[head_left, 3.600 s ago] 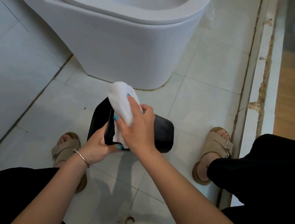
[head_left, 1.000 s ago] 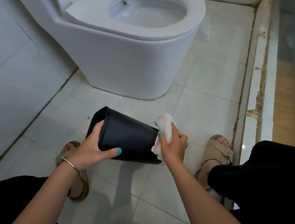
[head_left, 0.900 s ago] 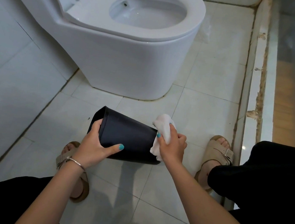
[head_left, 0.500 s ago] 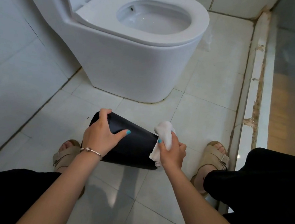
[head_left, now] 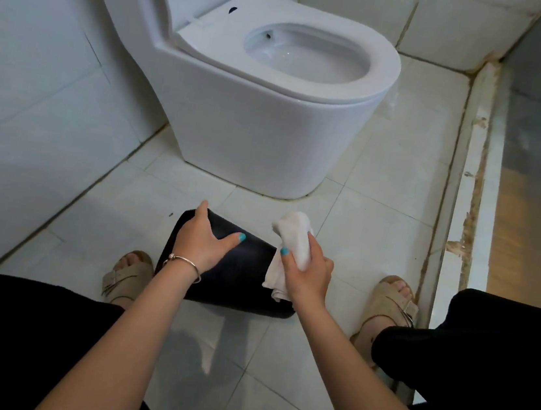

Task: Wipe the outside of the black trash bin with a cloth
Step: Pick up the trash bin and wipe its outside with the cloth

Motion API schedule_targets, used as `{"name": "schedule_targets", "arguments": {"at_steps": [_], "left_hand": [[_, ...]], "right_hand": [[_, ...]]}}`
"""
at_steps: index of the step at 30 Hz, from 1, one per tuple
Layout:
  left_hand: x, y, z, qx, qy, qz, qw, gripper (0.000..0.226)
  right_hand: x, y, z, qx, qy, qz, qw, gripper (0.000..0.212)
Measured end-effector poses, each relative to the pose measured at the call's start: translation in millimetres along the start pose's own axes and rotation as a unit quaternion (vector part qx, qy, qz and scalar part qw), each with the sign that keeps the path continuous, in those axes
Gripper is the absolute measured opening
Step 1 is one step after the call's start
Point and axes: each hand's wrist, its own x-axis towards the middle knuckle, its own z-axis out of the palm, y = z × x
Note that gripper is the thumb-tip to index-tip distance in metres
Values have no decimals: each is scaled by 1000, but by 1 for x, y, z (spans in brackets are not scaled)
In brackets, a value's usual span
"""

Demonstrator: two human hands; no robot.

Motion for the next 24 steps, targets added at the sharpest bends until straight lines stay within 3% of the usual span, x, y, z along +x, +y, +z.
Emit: {"name": "schedule_targets", "arguments": {"at_steps": [16,21,24], "left_hand": [[-40,4,24,143,-34,167,975,94],[-51,-4,14,127,-64,178,974,76],[-52,-6,15,102,-64,129,984,68]], "right_hand": [[21,-21,-39,75,119,30,990,65],[16,-22,-42,87,119,40,988,64],[13,-22,-42,76,114,44,990,64]]}}
